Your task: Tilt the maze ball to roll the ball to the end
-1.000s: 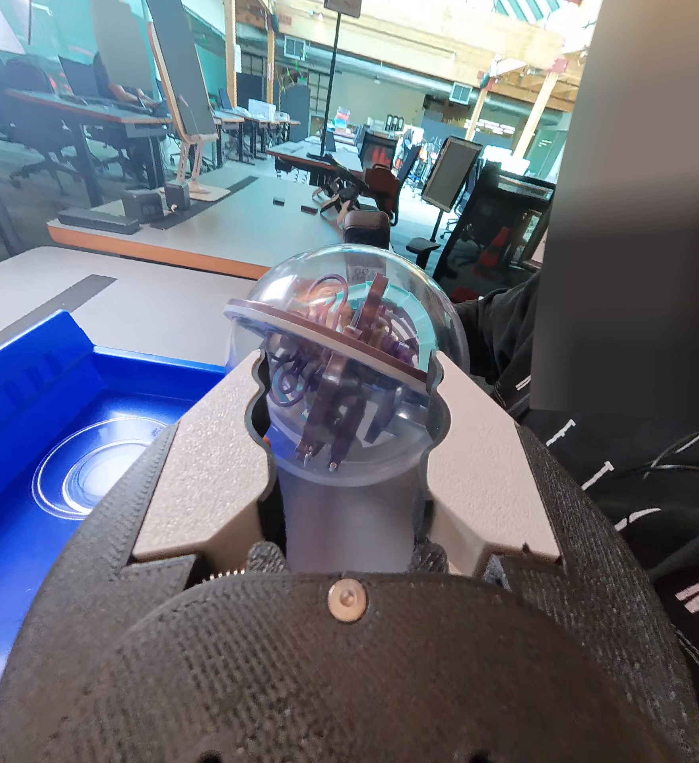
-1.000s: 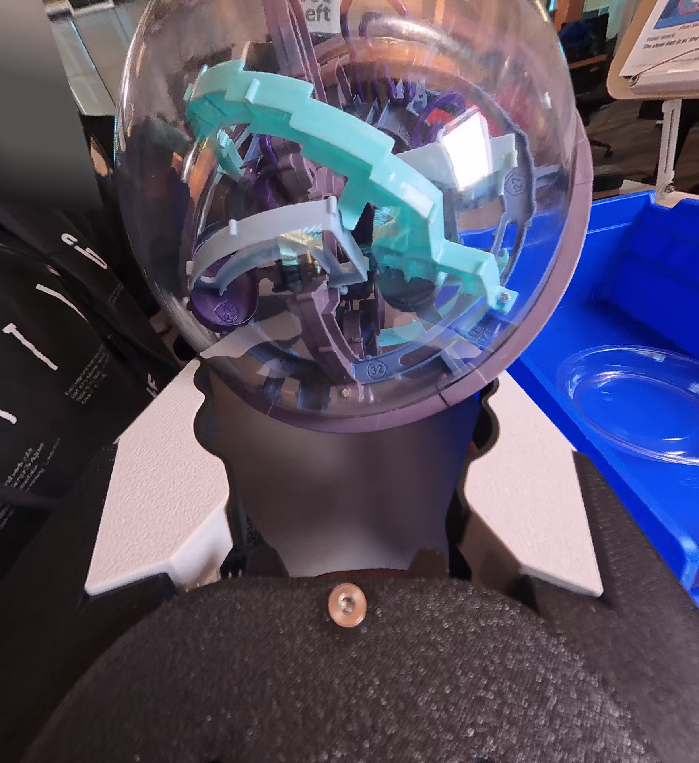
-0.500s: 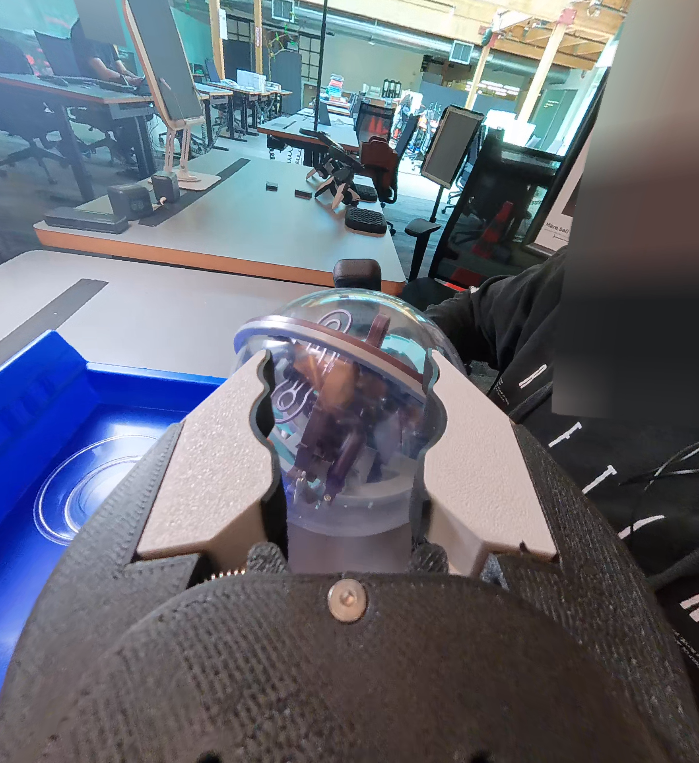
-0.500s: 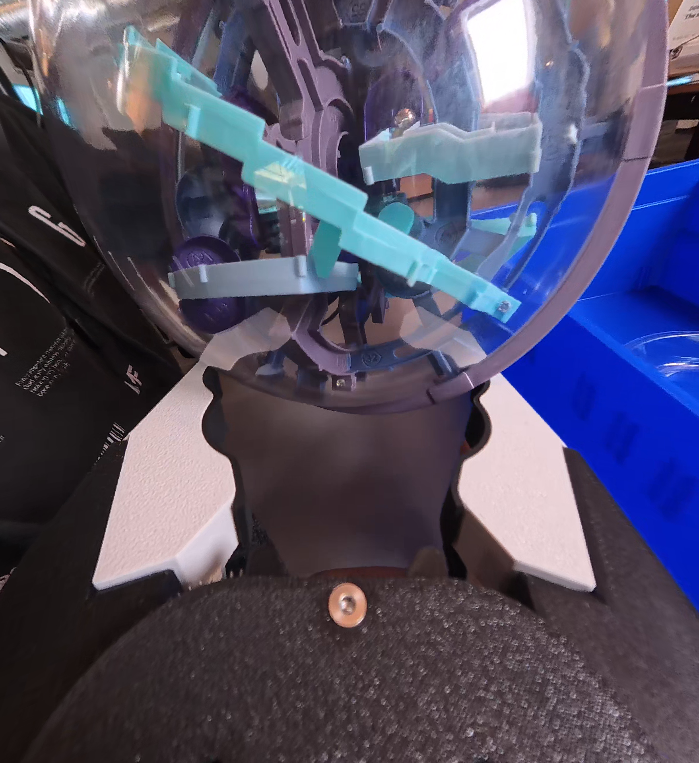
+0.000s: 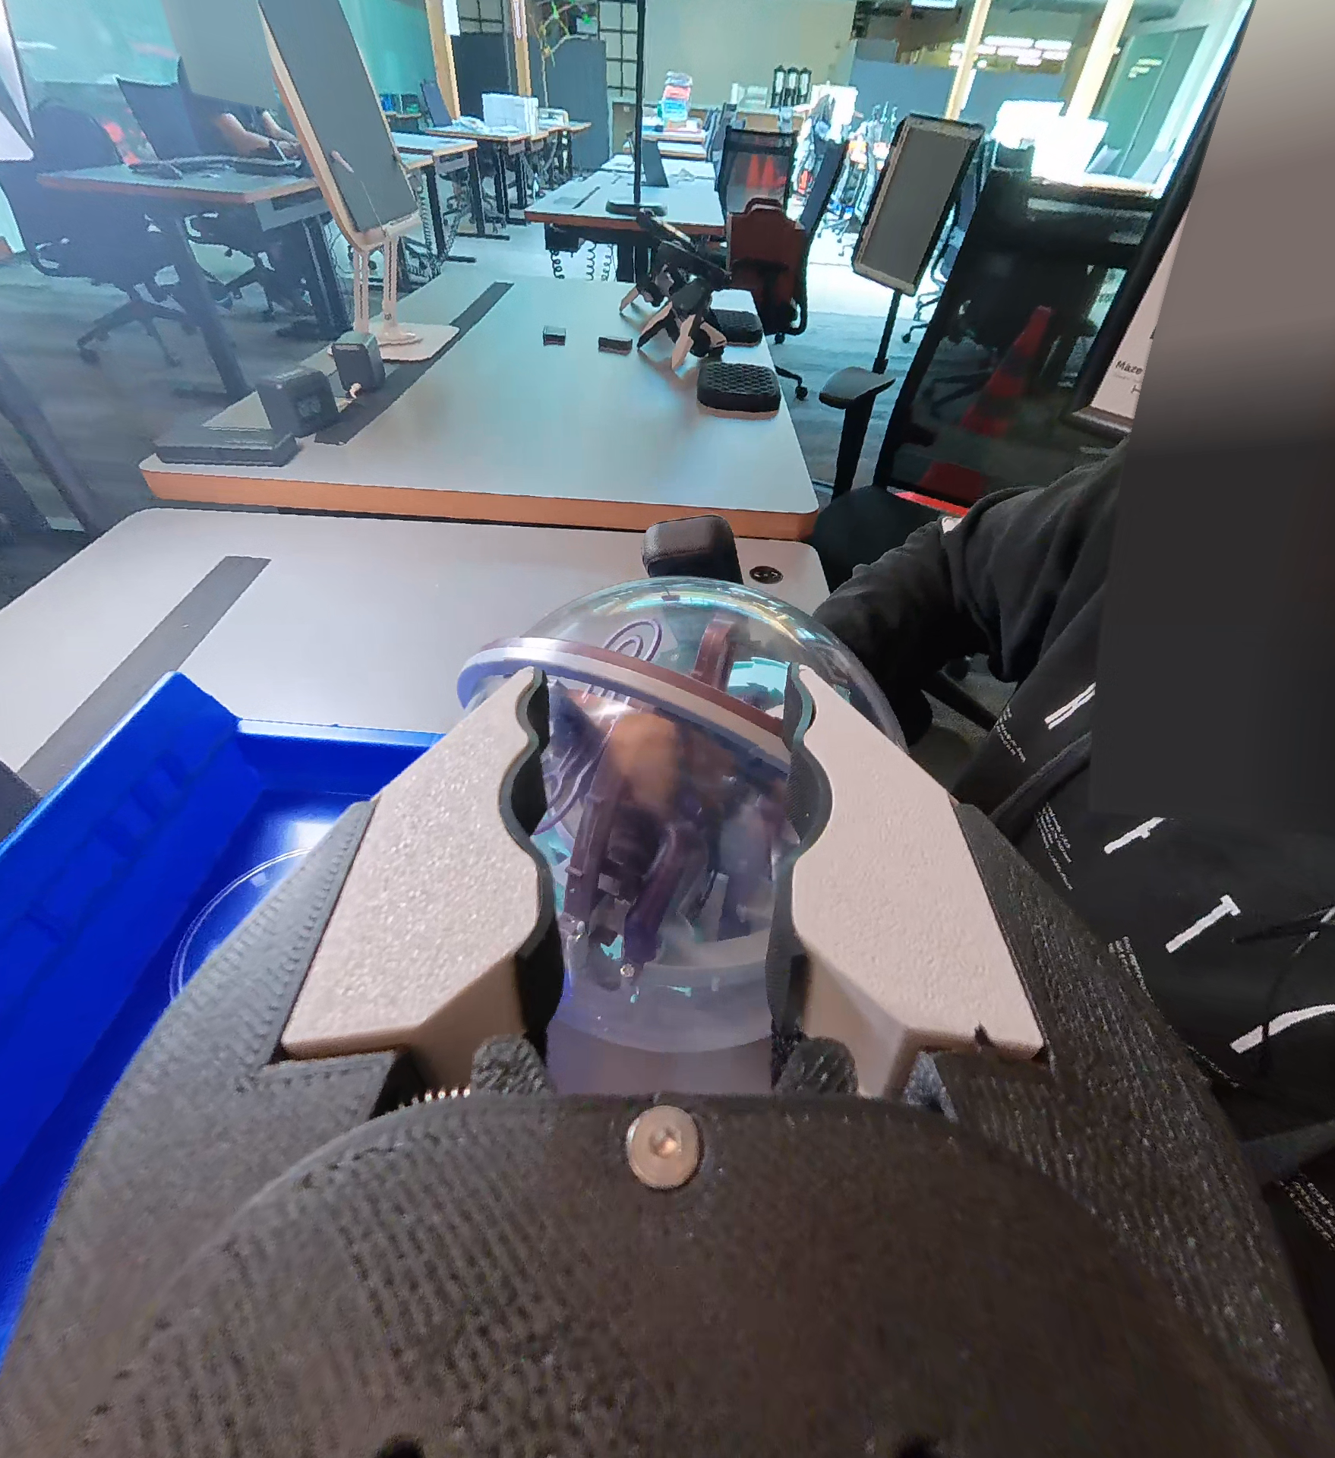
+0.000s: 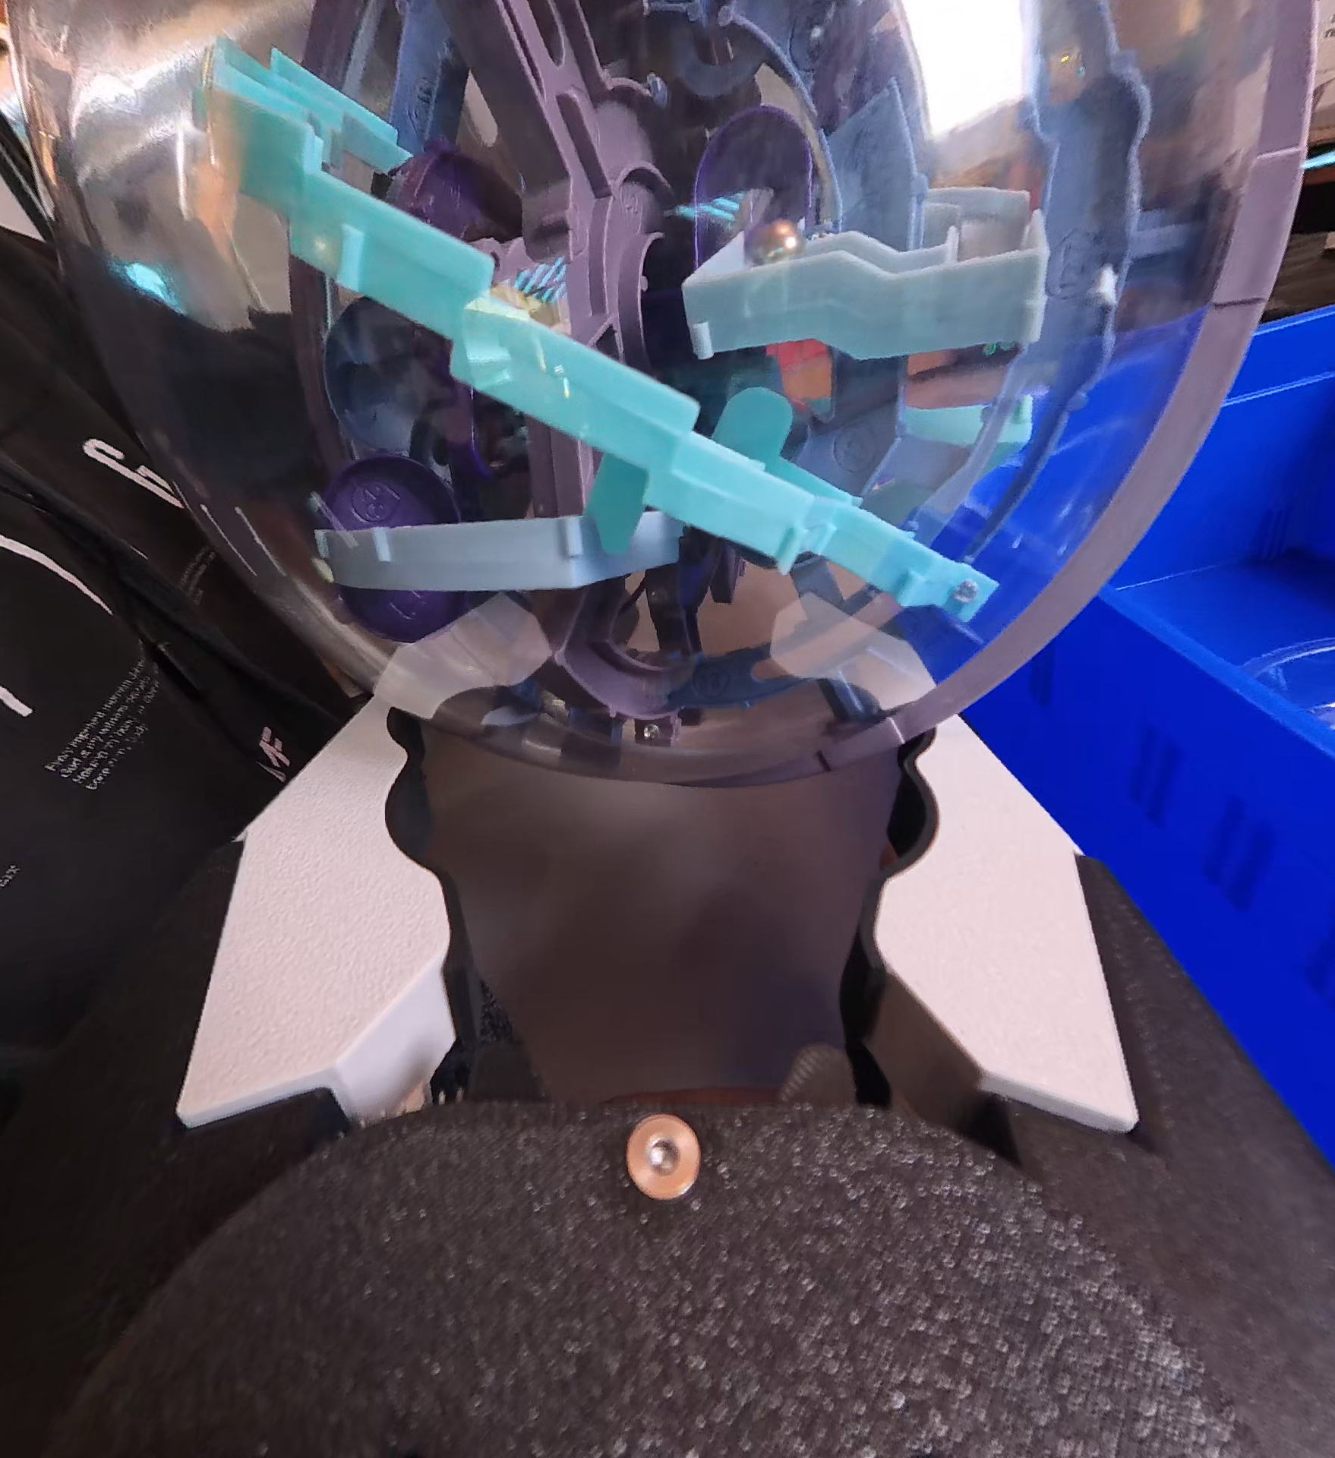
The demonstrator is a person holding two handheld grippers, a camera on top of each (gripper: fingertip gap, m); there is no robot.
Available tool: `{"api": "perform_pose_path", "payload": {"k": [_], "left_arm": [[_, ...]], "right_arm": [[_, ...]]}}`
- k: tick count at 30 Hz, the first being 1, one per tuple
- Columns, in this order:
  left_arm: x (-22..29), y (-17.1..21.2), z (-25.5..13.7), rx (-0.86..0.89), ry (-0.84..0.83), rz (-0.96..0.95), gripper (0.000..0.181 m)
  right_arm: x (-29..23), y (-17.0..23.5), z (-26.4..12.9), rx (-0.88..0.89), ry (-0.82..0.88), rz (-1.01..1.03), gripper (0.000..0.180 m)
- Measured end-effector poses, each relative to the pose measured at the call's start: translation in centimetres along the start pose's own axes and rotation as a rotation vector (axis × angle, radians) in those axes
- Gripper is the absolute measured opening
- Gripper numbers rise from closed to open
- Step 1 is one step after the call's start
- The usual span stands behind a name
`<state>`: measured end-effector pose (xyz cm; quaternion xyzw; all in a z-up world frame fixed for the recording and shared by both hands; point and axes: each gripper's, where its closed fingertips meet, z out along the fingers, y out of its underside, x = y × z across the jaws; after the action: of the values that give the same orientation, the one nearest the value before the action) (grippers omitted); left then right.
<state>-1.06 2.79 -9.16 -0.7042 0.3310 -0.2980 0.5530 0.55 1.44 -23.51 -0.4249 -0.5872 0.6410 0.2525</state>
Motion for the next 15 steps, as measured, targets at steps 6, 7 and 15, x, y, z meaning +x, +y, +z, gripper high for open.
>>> {"api": "perform_pose_path", "payload": {"k": [6, 7, 15], "left_arm": [[0.2, -0.5, 0.0, -0.028, -0.001, 0.003, 0.063], [0.3, -0.5, 0.1, -0.032, 0.003, 0.005, 0.064], [0.6, -0.6, -0.7, -0.037, 0.018, 0.0, 0.068]], "right_arm": [[-1.0, -0.3, -0.1, 0.01, -0.05, 0.03, 0.119], [-1.3, -0.3, 0.0, 0.011, -0.062, 0.034, 0.118], [-2.4, -1.2, -1.2, 0.021, -0.12, 0.086, 0.118]]}}
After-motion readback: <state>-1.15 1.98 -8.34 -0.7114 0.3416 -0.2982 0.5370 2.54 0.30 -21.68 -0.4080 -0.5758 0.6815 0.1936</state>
